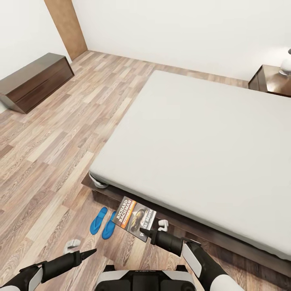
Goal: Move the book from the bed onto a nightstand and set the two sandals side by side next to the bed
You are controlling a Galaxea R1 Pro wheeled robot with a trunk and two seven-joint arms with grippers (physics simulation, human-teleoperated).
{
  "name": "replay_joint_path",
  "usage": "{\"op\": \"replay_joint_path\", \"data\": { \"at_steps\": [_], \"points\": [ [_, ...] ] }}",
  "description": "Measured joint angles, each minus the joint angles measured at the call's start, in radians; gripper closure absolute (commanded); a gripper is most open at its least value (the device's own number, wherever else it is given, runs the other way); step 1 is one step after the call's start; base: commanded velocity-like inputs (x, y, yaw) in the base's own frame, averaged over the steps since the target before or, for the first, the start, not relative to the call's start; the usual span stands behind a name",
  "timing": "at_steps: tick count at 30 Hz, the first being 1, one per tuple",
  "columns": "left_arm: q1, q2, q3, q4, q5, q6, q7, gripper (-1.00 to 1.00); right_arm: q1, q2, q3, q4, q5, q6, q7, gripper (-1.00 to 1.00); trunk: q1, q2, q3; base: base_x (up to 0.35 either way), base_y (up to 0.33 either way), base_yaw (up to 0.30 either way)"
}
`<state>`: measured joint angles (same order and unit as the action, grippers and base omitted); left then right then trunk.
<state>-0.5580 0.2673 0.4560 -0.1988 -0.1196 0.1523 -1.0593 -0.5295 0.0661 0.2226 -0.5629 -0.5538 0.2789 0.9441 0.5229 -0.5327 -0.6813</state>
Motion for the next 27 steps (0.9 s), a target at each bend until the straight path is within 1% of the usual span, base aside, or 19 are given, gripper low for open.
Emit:
{"op": "replay_joint_path", "data": {
  "at_steps": [10, 14, 20, 27],
  "points": [
    [0.000, -0.001, 0.000, 0.000, 0.000, 0.000, 0.000, -1.00, 0.000, 0.000, 0.000, 0.000, 0.000, 0.000, 0.000, 1.00, 0.000, 0.000, 0.001, 0.000, 0.000, 0.000],
    [0.000, -0.002, 0.000, 0.001, 0.000, 0.000, 0.000, -1.00, 0.000, 0.000, 0.000, -0.001, -0.001, -0.007, 0.000, 1.00, 0.000, 0.000, 0.006, 0.000, 0.000, 0.000],
    [0.000, -0.011, 0.000, 0.001, 0.000, 0.000, 0.000, -1.00, 0.001, 0.000, 0.000, -0.001, 0.000, -0.009, 0.000, 1.00, 0.000, 0.000, 0.016, 0.000, 0.000, 0.000],
    [0.000, -0.012, 0.000, 0.001, 0.000, 0.000, 0.000, -1.00, 0.000, 0.000, 0.001, -0.001, -0.001, -0.011, 0.000, 1.00, 0.000, 0.000, 0.027, 0.000, 0.000, 0.000]
  ]
}}
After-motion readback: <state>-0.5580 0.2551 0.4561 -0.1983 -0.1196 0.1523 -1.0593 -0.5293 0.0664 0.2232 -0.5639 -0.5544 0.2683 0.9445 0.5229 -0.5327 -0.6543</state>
